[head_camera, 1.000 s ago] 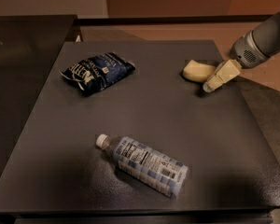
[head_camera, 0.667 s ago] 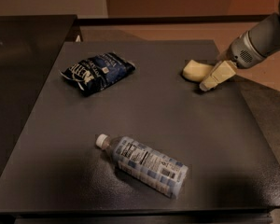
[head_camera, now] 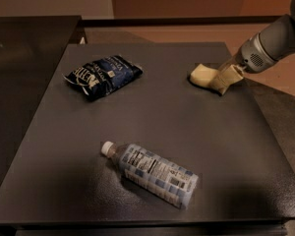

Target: Pick sponge

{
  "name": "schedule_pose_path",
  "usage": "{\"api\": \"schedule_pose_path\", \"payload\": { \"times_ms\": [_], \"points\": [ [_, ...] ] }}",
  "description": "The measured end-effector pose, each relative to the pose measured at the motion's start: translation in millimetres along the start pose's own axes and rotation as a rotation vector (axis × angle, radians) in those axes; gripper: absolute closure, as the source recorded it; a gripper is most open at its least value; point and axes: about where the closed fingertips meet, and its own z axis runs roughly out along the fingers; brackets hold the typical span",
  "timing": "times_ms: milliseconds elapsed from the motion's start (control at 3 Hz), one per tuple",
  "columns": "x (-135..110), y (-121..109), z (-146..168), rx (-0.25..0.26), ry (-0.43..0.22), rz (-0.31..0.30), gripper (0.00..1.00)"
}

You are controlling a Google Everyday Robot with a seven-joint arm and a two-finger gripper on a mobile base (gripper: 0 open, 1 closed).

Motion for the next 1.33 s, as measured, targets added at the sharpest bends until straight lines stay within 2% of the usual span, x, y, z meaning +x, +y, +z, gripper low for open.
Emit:
{"api": "schedule_pose_path", "payload": {
  "times_ms": [333,667,1000,1333],
  "points": [
    [-5.0,4.9,-6.1,0.000,-0.012,-0.007,0.88],
    [-19.6,16.5,-22.4,-0.001,-0.027,-0.033,1.00],
    [-43.7,30.2,-48.0,0.003,-0.042,-0.079,1.00],
    [-73.9,47.1,-78.5,0.011,-0.063,-0.153,1.00]
  ]
}}
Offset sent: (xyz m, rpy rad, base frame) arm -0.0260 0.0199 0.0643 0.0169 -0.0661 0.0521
